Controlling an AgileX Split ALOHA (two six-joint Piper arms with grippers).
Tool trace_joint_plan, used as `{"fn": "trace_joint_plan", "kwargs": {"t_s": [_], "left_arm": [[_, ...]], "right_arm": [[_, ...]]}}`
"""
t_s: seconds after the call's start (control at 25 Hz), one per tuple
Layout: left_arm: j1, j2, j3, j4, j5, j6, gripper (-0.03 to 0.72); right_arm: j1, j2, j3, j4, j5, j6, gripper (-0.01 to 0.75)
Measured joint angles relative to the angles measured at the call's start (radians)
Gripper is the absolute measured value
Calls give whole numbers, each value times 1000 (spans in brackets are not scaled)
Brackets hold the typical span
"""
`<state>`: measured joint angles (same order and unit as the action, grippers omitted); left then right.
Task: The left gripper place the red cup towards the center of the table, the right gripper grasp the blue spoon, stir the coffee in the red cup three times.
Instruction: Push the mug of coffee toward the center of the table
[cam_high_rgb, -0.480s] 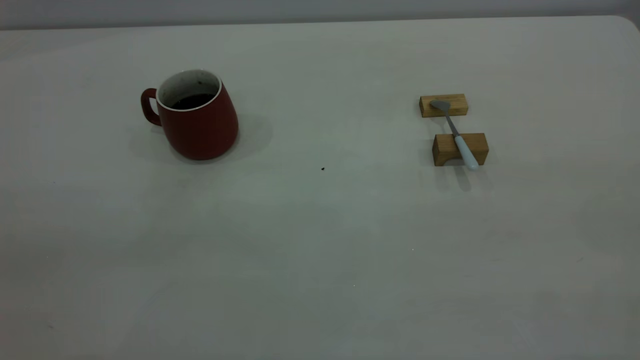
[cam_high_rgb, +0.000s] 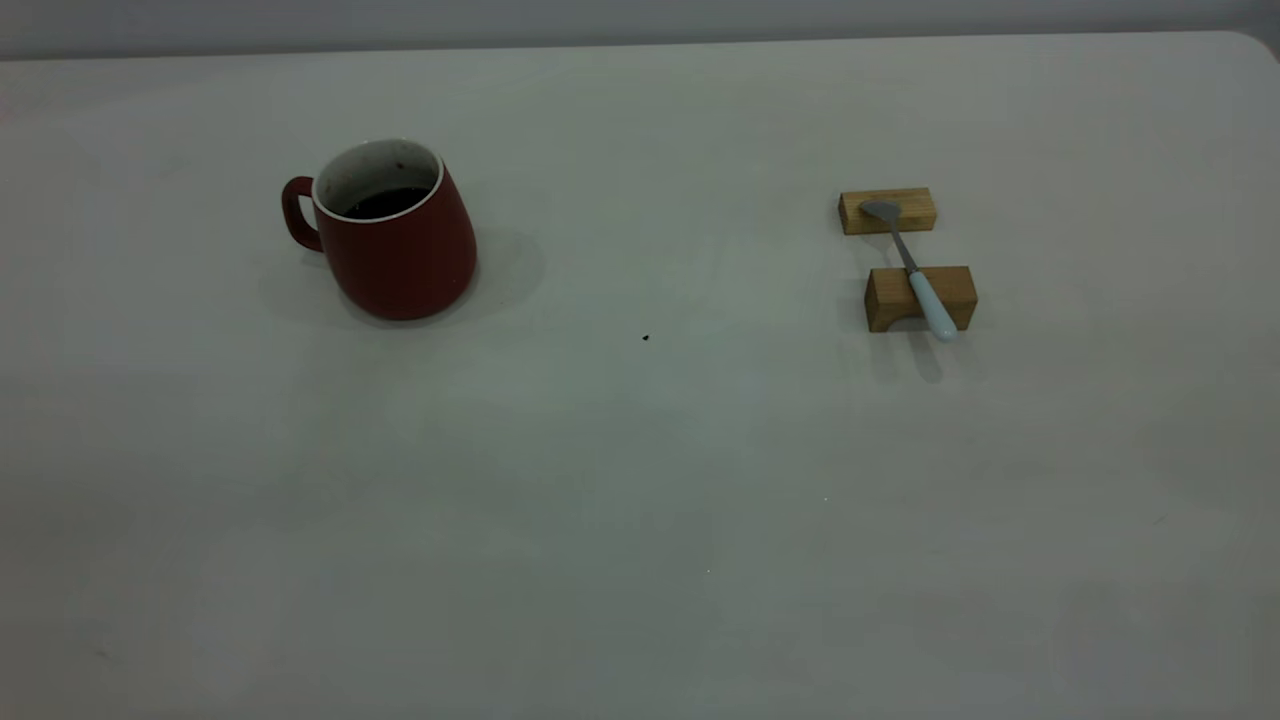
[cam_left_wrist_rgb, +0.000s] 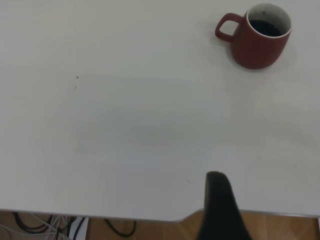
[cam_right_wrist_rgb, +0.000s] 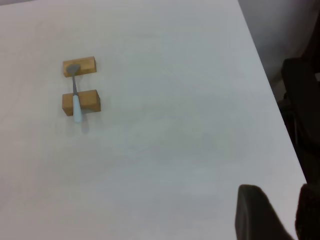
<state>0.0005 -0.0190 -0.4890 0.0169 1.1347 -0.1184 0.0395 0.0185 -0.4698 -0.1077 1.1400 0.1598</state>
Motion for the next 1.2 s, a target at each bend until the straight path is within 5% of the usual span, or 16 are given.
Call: {"fn": "trace_joint_plan", "kwargs": {"t_s": [0.76, 0.96, 1.2], "left_arm": [[0, 42, -2, 10, -5, 11, 551], [0, 289, -51, 11, -28, 13, 551], [0, 710, -146, 15, -205, 59, 551]], "right_arm": [[0, 0, 0, 0, 0, 0, 240], [0, 0, 0, 0, 0, 0, 240], [0, 0, 0, 0, 0, 0, 240]]}}
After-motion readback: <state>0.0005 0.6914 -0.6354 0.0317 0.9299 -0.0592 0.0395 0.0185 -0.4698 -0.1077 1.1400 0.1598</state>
